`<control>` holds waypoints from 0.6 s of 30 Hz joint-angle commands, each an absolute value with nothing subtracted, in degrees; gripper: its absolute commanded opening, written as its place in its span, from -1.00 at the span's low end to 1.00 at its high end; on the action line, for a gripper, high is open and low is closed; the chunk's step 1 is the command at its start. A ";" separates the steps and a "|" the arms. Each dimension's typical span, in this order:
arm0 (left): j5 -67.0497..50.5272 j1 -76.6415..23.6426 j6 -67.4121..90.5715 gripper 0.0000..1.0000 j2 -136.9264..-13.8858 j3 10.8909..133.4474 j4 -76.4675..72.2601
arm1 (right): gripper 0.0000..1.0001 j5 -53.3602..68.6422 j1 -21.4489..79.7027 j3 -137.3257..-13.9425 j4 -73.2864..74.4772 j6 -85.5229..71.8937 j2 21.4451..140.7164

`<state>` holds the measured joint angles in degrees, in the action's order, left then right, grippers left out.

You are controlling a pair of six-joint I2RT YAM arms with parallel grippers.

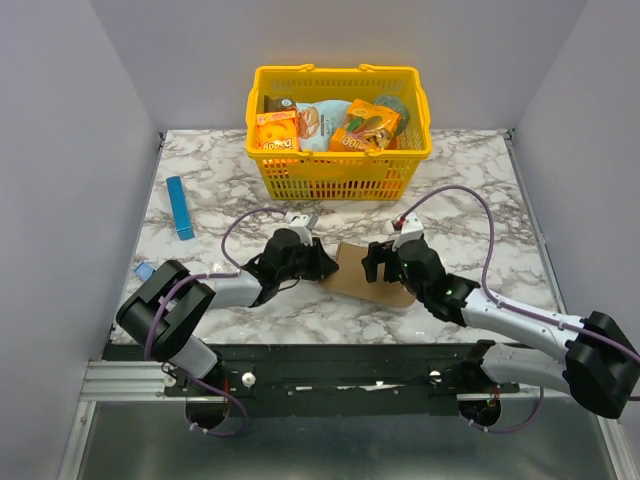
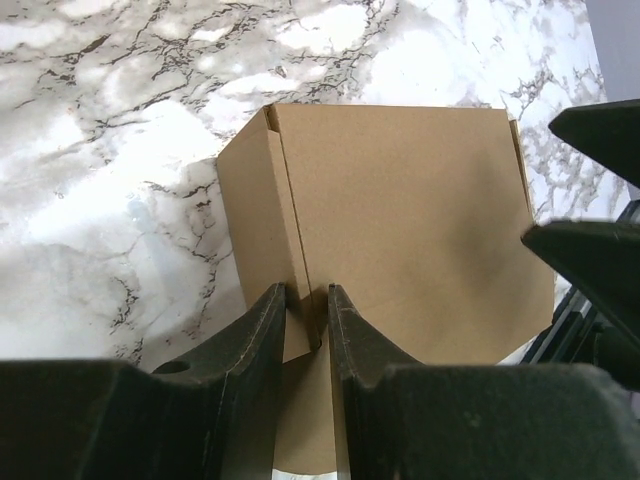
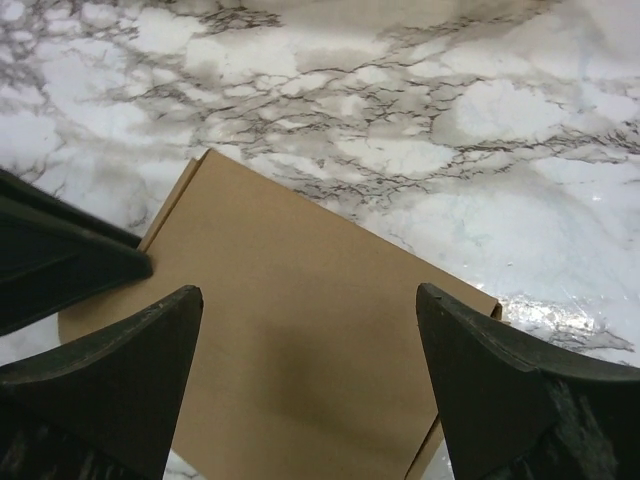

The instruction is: Fold the paper box

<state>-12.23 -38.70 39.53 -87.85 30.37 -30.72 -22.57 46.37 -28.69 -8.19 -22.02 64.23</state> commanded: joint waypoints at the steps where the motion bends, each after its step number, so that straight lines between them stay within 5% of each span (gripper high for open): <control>1: -10.11 -38.67 34.02 -0.39 -88.42 31.02 -22.86 | 0.90 -10.66 46.32 -32.34 -0.18 -9.87 62.58; 3: -10.11 -38.58 32.18 -0.33 -88.16 32.77 -21.63 | 0.91 -1.53 46.58 -33.22 0.62 -5.03 62.58; 7: -10.37 -37.27 31.03 0.35 -84.92 34.54 -19.87 | 0.94 4.22 46.76 -38.13 3.33 -1.15 66.96; 10: -10.11 -35.69 29.72 0.64 -81.23 35.24 -17.94 | 0.96 1.32 47.63 -42.70 7.99 1.21 70.83; 18: -10.37 -30.94 27.69 0.74 -73.39 31.91 -14.15 | 0.98 -2.54 47.81 -45.44 13.09 11.94 73.38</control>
<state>-11.11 -32.91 29.93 -76.75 33.61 -17.04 -1.34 47.31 -43.79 7.81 3.57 71.57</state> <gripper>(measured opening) 0.864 0.987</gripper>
